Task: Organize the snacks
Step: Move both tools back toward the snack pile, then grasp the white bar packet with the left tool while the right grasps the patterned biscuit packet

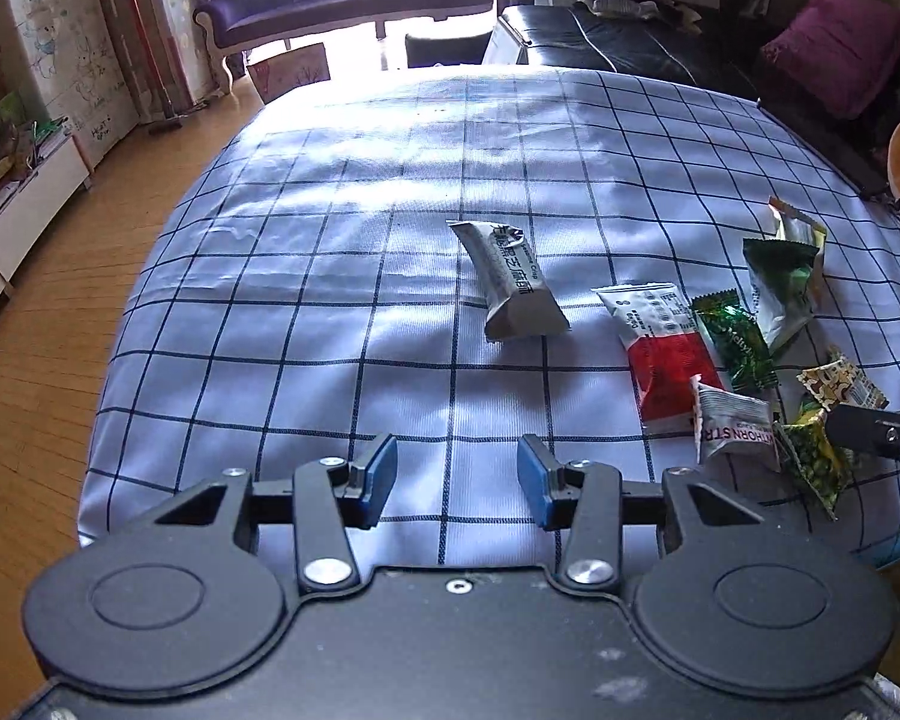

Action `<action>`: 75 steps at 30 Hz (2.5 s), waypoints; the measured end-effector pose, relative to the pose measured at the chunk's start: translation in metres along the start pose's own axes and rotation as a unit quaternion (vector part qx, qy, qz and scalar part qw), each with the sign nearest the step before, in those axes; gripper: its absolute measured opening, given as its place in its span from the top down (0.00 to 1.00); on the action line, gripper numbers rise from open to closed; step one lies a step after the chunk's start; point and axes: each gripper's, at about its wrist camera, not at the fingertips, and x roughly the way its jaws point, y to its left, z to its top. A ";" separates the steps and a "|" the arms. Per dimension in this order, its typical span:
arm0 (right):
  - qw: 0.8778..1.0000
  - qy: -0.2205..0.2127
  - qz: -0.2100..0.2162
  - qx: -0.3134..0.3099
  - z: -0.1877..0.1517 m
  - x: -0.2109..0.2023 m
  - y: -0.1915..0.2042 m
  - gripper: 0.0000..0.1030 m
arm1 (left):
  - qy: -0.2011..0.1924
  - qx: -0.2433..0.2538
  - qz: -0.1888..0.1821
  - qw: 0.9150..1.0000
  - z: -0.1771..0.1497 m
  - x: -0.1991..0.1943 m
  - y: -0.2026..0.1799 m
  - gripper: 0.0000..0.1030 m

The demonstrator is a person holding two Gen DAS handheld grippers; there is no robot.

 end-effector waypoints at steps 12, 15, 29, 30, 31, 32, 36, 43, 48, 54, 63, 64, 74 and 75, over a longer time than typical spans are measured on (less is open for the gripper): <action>0.998 -0.032 -0.059 -0.021 0.021 0.022 0.007 0.48 | -0.002 -0.003 -0.003 1.000 0.004 0.015 0.007 0.48; 0.996 -0.044 -0.072 -0.026 0.024 0.028 0.011 0.47 | -0.003 -0.003 -0.004 1.000 0.003 0.016 0.007 0.47; 0.991 -0.081 -0.107 -0.023 0.029 0.033 0.010 0.46 | -0.006 -0.010 0.000 1.000 0.000 0.018 0.010 0.38; 0.989 -0.081 -0.116 -0.028 0.028 0.032 0.008 0.46 | -0.007 -0.009 0.001 1.000 0.000 0.018 0.010 0.38; 0.989 -0.080 -0.123 -0.030 0.027 0.030 0.006 0.46 | -0.008 -0.007 0.002 1.000 0.000 0.018 0.009 0.38; 0.988 -0.078 -0.129 -0.030 0.025 0.027 0.002 0.46 | -0.009 -0.005 0.004 1.000 -0.001 0.018 0.009 0.38; 0.986 -0.084 -0.143 -0.002 0.022 0.013 -0.011 0.46 | -0.012 -0.004 0.006 1.000 -0.002 0.018 0.007 0.38; 0.985 -0.111 -0.135 -0.010 0.029 0.012 -0.001 0.46 | -0.008 -0.007 0.001 1.000 -0.001 0.018 0.008 0.38; 0.979 -0.115 -0.165 -0.037 0.031 0.028 0.003 0.46 | -0.010 -0.007 0.002 1.000 -0.001 0.018 0.009 0.38; 0.977 -0.110 -0.172 -0.052 0.027 0.039 -0.004 0.45 | -0.011 -0.009 0.003 1.000 -0.002 0.018 0.009 0.38; 0.977 -0.129 -0.161 -0.061 0.021 0.036 -0.008 0.44 | -0.008 -0.011 0.001 1.000 0.000 0.017 0.010 0.38; 0.977 -0.130 -0.160 -0.062 0.020 0.035 -0.008 0.44 | -0.006 -0.010 0.001 1.000 0.001 0.017 0.010 0.38; 0.977 -0.141 -0.146 -0.067 0.011 0.022 -0.012 0.52 | -0.007 -0.001 0.003 1.000 0.023 0.005 -0.001 0.40; 0.977 -0.142 -0.143 -0.066 0.011 0.021 -0.012 0.52 | -0.013 0.001 0.003 1.000 0.027 0.002 -0.004 0.40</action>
